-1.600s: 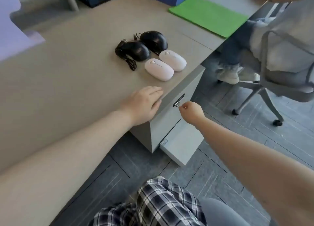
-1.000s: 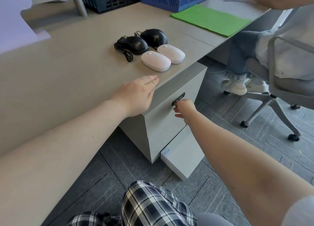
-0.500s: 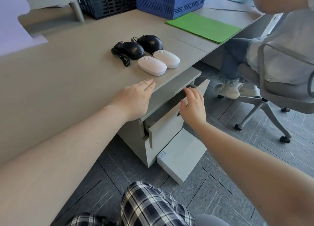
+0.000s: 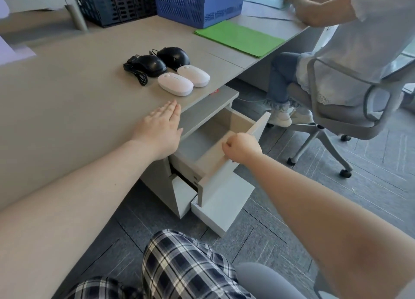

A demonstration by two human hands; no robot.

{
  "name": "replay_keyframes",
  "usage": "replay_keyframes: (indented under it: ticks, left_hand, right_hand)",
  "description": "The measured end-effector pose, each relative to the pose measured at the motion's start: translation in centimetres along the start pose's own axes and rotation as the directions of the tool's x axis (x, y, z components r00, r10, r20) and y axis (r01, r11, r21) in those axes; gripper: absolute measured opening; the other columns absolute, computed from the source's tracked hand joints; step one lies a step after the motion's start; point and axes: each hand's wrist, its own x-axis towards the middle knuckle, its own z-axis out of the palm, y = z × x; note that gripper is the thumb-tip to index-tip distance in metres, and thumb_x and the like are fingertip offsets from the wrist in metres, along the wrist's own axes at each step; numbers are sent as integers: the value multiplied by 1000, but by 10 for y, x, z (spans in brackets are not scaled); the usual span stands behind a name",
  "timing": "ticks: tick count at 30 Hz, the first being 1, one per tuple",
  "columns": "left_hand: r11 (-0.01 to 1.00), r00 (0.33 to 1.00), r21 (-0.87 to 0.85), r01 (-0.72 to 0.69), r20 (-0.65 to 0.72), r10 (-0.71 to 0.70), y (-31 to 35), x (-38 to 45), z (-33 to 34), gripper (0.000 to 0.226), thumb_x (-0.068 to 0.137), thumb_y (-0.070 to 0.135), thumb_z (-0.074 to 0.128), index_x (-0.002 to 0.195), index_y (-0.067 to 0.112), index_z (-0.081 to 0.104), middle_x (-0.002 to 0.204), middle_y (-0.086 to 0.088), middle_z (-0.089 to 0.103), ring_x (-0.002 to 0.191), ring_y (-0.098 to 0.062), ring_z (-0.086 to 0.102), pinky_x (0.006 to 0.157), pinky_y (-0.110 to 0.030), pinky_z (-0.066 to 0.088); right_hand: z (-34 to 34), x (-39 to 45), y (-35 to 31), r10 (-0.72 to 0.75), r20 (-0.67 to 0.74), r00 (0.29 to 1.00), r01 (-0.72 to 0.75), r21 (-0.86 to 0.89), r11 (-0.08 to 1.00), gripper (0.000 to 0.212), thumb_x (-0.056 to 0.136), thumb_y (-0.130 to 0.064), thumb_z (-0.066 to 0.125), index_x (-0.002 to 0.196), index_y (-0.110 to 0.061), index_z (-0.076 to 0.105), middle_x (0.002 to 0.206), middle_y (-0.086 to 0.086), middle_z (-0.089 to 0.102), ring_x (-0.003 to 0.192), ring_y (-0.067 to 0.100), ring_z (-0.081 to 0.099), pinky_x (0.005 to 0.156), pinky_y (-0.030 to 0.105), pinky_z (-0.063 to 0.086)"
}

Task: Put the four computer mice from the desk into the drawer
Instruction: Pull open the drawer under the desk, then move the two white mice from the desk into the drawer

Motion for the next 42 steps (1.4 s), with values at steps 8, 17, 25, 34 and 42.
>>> replay_keyframes:
  ticks: [8,17,25,34,42]
  left_hand:
    - [999,999,-13,36,-22,-37,7,-1,2,62,99,30,33,150,2,11,160,-14,11,148,-24,12,122,-37,13]
    - [999,998,-31,44,-54,-46,5,-1,3,61,100,31,34,150,3,12,160,-13,12,148,-22,13,121,-36,13]
    - [990,996,-127,59,-60,-67,5,3,-5,56,100,31,34,148,5,22,159,-11,21,147,-20,19,120,-35,17]
    - [936,969,-333,111,-173,-177,8,22,-25,46,97,29,43,138,8,41,149,-8,39,135,-26,39,99,-41,42]
    - [811,903,-513,281,-145,-405,-16,73,-13,83,72,57,67,136,12,38,141,-15,41,131,-32,39,107,-41,39]
  right_hand:
    - [-8,-47,39,196,112,974,-167,-224,960,37,85,-23,40,49,-16,43,51,-2,48,51,18,42,100,41,35]
    - [-8,-75,59,283,219,934,-177,-404,897,24,85,-23,42,62,-18,47,64,-4,46,75,25,51,82,39,31]
    - [-14,-56,43,264,207,942,-206,-265,942,29,88,-22,39,62,-13,46,65,-1,45,74,27,53,64,29,41]
    - [-42,16,-15,126,-155,980,-123,31,992,32,89,-25,37,60,-12,43,68,3,49,71,28,50,59,28,37]
    - [-82,91,-53,45,-360,932,61,277,959,42,91,-42,48,125,-18,54,125,7,60,122,29,48,96,41,44]
